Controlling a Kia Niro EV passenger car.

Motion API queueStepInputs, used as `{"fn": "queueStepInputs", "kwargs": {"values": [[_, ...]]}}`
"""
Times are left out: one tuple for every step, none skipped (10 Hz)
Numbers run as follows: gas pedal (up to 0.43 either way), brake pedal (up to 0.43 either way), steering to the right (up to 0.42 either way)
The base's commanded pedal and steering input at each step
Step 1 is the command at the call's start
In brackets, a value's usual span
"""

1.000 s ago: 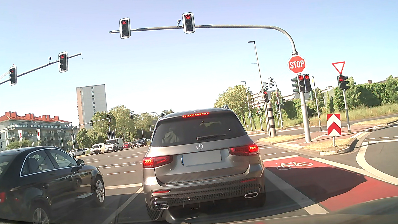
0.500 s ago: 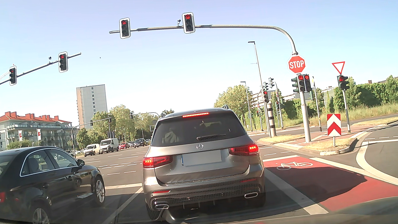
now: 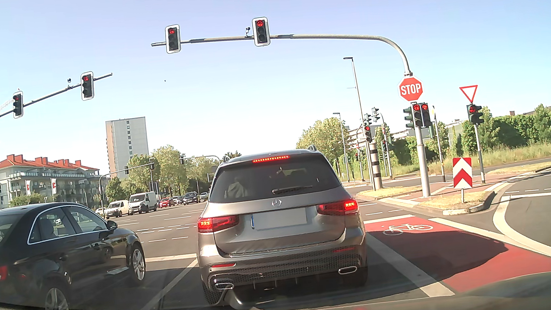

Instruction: Follow the waypoints while adhering to traffic rules and regulations

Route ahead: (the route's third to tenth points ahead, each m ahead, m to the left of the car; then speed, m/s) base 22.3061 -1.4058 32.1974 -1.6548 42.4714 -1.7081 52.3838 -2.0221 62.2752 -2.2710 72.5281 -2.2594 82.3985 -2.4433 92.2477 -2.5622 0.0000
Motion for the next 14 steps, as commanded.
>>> {"fn": "queueStepInputs", "kwargs": {"values": [[0.000,0.415,0.000],[0.000,0.421,0.000],[0.000,0.421,0.000],[0.000,0.415,0.000],[0.000,0.415,0.000],[0.000,0.421,0.000],[0.000,0.415,0.000],[0.000,0.415,0.000],[0.000,0.415,0.000],[0.000,0.415,0.000],[0.000,0.415,0.000],[0.000,0.421,0.000],[0.000,0.415,0.000],[0.000,0.421,0.000]]}}
